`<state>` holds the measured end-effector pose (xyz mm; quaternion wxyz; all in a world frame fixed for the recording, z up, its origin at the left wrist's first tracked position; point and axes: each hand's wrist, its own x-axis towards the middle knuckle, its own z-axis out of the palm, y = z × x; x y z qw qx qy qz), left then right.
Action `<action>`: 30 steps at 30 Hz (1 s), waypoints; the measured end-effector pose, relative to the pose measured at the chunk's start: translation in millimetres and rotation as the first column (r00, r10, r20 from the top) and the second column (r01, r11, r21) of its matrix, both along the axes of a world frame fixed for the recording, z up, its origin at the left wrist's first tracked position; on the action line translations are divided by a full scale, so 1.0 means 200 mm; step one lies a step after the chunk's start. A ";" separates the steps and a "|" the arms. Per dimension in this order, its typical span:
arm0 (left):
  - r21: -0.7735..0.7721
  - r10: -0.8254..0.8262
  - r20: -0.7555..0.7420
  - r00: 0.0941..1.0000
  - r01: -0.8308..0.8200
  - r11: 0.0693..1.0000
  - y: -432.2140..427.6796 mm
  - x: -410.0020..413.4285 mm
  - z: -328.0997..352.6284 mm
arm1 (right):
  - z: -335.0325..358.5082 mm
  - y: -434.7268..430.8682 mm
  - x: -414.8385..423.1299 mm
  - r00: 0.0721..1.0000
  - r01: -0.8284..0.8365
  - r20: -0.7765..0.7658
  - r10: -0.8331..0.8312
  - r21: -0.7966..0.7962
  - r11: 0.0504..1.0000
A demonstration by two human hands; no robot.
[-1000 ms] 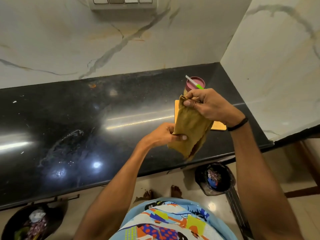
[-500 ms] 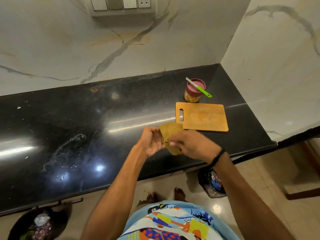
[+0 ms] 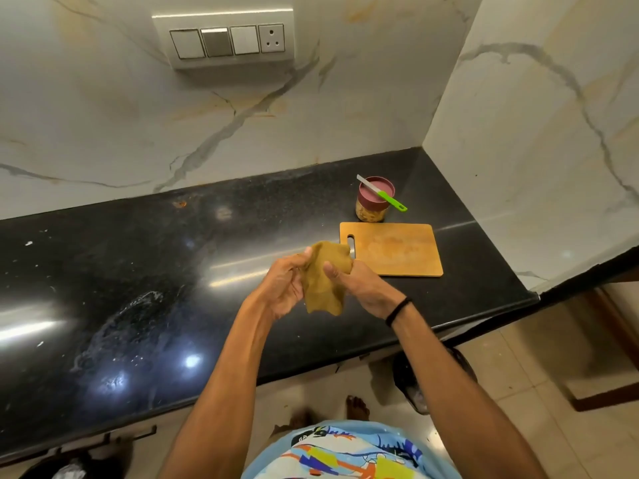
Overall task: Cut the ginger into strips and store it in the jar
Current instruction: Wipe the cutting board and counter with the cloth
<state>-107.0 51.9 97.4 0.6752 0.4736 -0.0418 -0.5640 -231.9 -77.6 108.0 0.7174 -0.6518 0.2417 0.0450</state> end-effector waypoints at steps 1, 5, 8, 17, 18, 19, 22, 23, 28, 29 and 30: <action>0.008 0.009 0.041 0.999 -0.009 1.000 0.00 0.01 0.01 | 0.00 0.02 0.00 0.999 -0.019 0.033 0.018 0.044 0.999; 0.111 0.025 0.259 0.966 -0.055 0.992 0.01 0.09 0.07 | 0.00 0.03 0.02 0.995 0.052 0.085 -0.055 0.035 0.998; 0.185 0.025 0.326 0.945 -0.090 0.979 0.02 0.12 0.12 | 0.02 0.03 0.05 0.989 0.122 0.091 -0.121 -0.014 0.992; 0.242 -0.087 0.262 0.961 0.022 0.970 0.09 0.09 0.10 | 0.04 0.03 0.08 0.982 0.171 0.057 -0.181 0.156 0.973; 0.258 -0.091 0.258 0.962 0.022 0.966 0.10 0.09 0.10 | 0.03 0.03 0.08 0.985 0.157 0.038 -0.167 0.195 0.968; 0.264 -0.089 0.252 0.964 0.020 0.964 0.10 0.08 0.10 | 0.02 0.03 0.07 0.986 0.158 0.024 -0.168 0.229 0.961; 0.230 -0.027 0.215 0.976 -0.024 0.973 0.11 0.08 0.10 | 0.00 0.02 0.08 0.976 0.210 -0.005 -0.219 0.306 0.928; 0.206 0.000 0.191 0.982 -0.040 0.978 0.11 0.08 0.11 | 0.00 0.02 0.08 0.973 0.221 -0.007 -0.232 0.328 0.918; 0.128 -0.037 0.179 0.983 0.014 0.992 0.16 0.11 0.15 | 0.02 0.02 0.08 0.979 0.190 0.005 -0.203 0.327 0.925; 0.100 -0.039 0.203 0.978 0.019 0.995 0.17 0.11 0.14 | 0.03 0.02 0.08 0.981 0.177 0.020 -0.193 0.318 0.931; 0.059 -0.026 0.230 0.973 0.013 0.998 0.18 0.12 0.14 | 0.04 0.01 0.08 0.979 0.169 0.051 -0.195 0.321 0.932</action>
